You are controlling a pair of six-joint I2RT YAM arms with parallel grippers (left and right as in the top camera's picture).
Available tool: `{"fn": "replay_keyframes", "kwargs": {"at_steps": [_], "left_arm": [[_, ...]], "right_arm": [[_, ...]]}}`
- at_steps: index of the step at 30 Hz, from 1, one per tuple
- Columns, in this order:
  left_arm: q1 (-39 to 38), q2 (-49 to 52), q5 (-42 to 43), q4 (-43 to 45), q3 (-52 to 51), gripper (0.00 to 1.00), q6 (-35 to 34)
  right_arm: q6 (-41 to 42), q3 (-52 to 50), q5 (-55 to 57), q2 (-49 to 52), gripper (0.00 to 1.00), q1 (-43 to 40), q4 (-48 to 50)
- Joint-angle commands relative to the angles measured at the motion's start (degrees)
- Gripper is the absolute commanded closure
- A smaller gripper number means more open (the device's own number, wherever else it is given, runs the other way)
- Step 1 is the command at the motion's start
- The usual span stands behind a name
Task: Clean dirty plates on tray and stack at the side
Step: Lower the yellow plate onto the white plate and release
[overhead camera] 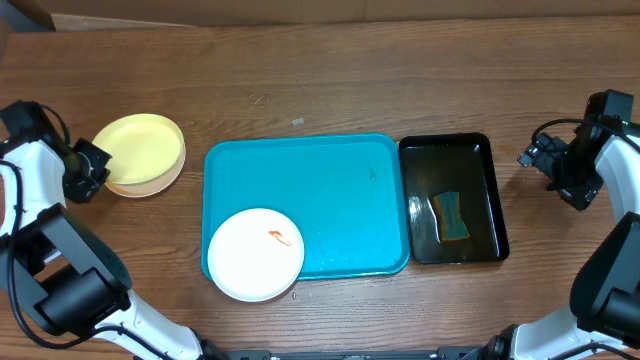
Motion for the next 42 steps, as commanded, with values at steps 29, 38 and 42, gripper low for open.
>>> {"fn": "replay_keyframes", "kwargs": {"at_steps": [29, 38, 42], "left_arm": [[-20.9, 0.2, 65.3, -15.0, -0.2, 0.00, 38.2], [-32.7, 0.2, 64.4, -9.6, -0.2, 0.69, 33.4], [-33.4, -1.4, 62.8, -13.5, -0.2, 0.91, 32.6]], "right_arm": [[0.1, 0.2, -0.3, 0.1, 0.00, 0.0, 0.2], [0.1, 0.2, -0.3, 0.1, 0.00, 0.0, 0.2], [0.1, 0.2, -0.3, 0.1, 0.00, 0.0, 0.2]]}}
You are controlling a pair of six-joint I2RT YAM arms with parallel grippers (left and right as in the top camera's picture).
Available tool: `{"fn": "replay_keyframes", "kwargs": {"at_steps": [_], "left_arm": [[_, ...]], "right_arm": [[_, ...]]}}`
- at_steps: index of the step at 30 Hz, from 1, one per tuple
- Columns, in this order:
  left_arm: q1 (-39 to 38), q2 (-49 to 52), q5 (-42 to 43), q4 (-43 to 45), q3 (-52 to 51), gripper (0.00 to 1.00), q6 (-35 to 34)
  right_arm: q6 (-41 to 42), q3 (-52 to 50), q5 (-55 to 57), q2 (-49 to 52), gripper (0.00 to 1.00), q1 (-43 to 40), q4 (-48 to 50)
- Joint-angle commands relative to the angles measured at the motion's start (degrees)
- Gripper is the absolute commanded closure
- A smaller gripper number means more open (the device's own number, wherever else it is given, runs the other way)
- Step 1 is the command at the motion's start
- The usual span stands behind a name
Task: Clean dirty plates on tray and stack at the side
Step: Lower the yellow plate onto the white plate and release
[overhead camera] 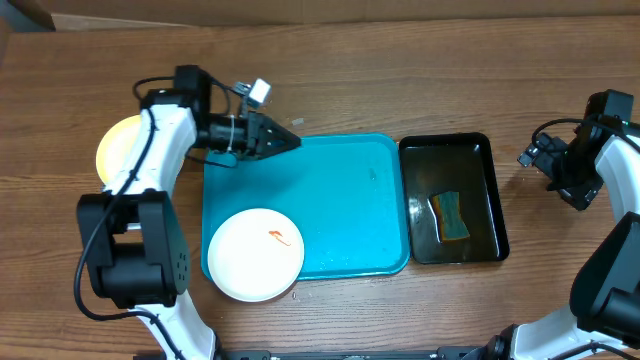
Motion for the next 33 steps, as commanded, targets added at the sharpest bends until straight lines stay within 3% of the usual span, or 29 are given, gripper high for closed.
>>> {"fn": "replay_keyframes", "kwargs": {"at_steps": [1, 7, 16, 19, 25, 28, 33], "left_arm": [[0.2, -2.1, -3.0, -2.9, 0.1, 0.96, -1.7], [-0.9, -9.7, -34.1, -12.3, 0.1, 0.96, -19.1], [-0.9, -27.8, -56.5, -21.1, 0.1, 0.96, -32.5], [-1.2, -34.4, -65.2, -23.6, -1.0, 0.96, -41.8], [-1.2, -40.5, -70.2, -23.7, -9.9, 0.89, -48.5], [-1.2, -40.3, -71.3, -19.7, -16.7, 0.75, -50.2], [-1.2, -38.0, -70.1, -11.9, -27.0, 0.69, -50.2]], "right_arm": [[0.0, 0.2, -0.2, 0.1, 0.00, 0.0, 0.3], [0.0, 0.2, -0.2, 0.1, 0.00, 0.0, 0.3], [0.0, 0.2, -0.2, 0.1, 0.00, 0.0, 0.3], [0.0, 0.2, -0.2, 0.1, 0.00, 0.0, 0.3], [0.0, 0.2, -0.2, 0.1, 0.00, 0.0, 0.3], [0.0, 0.2, -0.2, 0.1, 0.00, 0.0, 0.3], [0.0, 0.2, -0.2, 0.1, 0.00, 0.0, 0.3]]}}
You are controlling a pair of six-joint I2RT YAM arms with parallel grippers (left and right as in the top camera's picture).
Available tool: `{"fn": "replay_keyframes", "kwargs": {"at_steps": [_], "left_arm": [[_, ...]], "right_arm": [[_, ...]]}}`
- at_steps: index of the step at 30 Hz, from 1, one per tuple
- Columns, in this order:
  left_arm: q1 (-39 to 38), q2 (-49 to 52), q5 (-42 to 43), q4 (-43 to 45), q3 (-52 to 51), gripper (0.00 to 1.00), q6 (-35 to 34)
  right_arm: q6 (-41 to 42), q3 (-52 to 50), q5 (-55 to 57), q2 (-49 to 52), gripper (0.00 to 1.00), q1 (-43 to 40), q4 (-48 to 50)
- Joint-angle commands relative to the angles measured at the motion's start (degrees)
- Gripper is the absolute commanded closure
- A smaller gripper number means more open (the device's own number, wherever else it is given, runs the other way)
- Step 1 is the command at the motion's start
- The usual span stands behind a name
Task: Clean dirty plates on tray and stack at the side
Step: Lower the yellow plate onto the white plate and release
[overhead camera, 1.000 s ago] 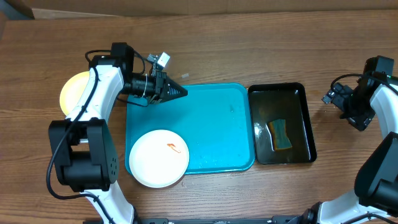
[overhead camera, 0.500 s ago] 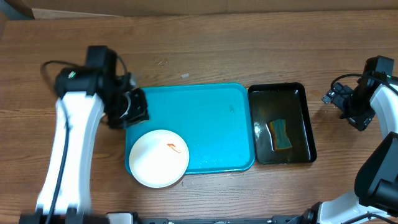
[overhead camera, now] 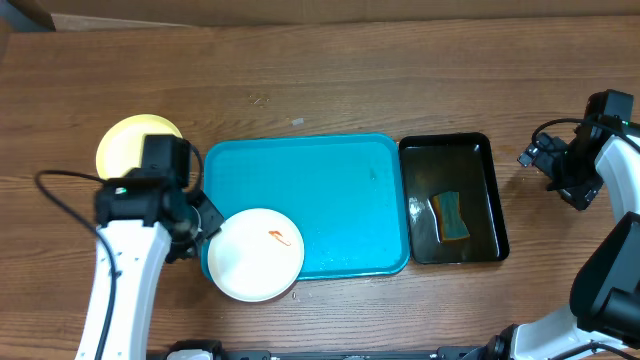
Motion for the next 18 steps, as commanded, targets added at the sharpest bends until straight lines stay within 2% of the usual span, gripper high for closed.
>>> {"fn": "replay_keyframes", "kwargs": {"at_steps": [1, 3, 8, 18], "left_arm": [[-0.6, 1.9, -1.7, 2.4, -4.9, 0.62, -2.3], [-0.6, 3.3, -2.5, 3.8, -6.2, 0.53, -2.2], [-0.5, 7.6, -3.8, 7.3, -8.2, 0.41, -2.3], [-0.3, 12.2, -3.6, 8.0, -9.7, 0.38, -1.9]], "right_arm": [[0.1, 0.2, -0.3, 0.1, 0.00, 0.0, 0.2], [0.1, 0.2, -0.3, 0.1, 0.00, 0.0, 0.2], [0.1, 0.2, -0.3, 0.1, 0.00, 0.0, 0.2], [0.1, 0.2, -0.3, 0.1, 0.00, 0.0, 0.2]]}}
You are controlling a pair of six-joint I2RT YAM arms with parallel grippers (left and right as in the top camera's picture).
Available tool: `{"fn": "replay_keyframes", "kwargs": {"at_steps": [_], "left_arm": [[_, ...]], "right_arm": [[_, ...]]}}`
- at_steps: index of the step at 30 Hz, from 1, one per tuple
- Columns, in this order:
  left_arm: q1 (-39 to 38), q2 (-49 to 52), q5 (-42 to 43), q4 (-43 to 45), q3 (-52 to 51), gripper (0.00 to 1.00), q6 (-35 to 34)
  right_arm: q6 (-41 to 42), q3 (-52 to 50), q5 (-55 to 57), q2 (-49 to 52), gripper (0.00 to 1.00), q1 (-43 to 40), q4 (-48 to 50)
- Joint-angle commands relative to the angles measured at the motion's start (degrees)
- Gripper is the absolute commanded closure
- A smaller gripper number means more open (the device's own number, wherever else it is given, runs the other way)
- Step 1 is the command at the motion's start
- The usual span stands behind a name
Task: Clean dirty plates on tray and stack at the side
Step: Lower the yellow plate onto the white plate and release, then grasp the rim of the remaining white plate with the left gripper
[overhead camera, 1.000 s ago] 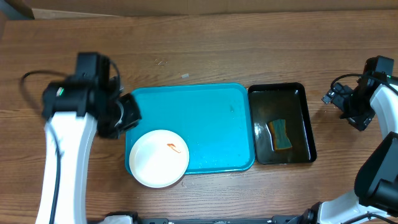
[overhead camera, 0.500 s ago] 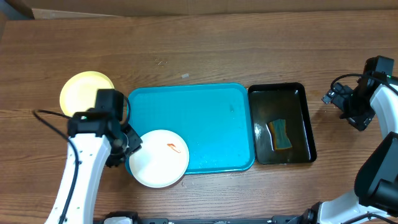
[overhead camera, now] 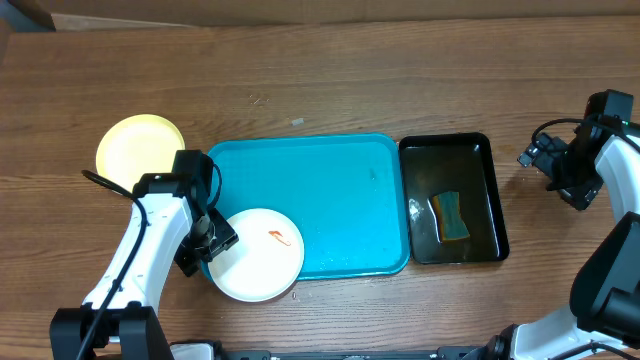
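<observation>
A white plate (overhead camera: 252, 262) with a small orange smear (overhead camera: 280, 238) lies on the front left corner of the teal tray (overhead camera: 330, 180). My left gripper (overhead camera: 222, 242) is at the plate's left rim, its fingers over the edge; the overhead view does not show how the jaws stand. A yellow plate (overhead camera: 135, 148) lies on the table left of the tray. In the black basin (overhead camera: 480, 150) right of the tray lies a sponge (overhead camera: 452, 216). My right gripper (overhead camera: 528, 155) is folded back at the far right edge, away from everything.
The basin holds water around the sponge. The left arm's links (overhead camera: 150, 250) stretch from the front left edge toward the tray. Bare wooden table (overhead camera: 330, 80) lies behind the tray.
My left gripper has shifted a little right and toward the front, from just off the tray's left edge onto the white plate's left rim. The plate, sponge and right arm stay put.
The left arm was first folded at the far left beside the yellow plate. Then its gripper reached over the tray's back left corner. Later it was by the tray's left edge near the white plate, and now it is at that plate's rim. The right arm never moved.
</observation>
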Motion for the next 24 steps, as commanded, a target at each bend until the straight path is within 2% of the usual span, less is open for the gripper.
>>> {"fn": "replay_keyframes", "kwargs": {"at_steps": [1, 12, 16, 20, 24], "left_arm": [[-0.3, 0.4, -1.1, -0.1, -0.7, 0.38, -0.3], [-0.3, 0.4, -0.9, 4.0, -6.4, 0.40, -0.3], [-0.3, 0.4, -0.9, 6.9, -8.0, 0.54, 0.3], [-0.4, 0.4, -0.3, 7.4, -9.0, 0.55, 0.3], [-0.4, 0.4, 1.8, 6.9, -9.1, 0.65, 1.0]], "right_arm": [[0.0, 0.2, -0.3, 0.1, 0.00, 0.0, 0.2], [0.0, 0.2, -0.3, 0.1, 0.00, 0.0, 0.2], [0.1, 0.2, -0.3, 0.1, 0.00, 0.0, 0.2], [0.1, 0.2, -0.3, 0.1, 0.00, 0.0, 0.2], [0.1, 0.2, -0.3, 0.1, 0.00, 0.0, 0.2]]}}
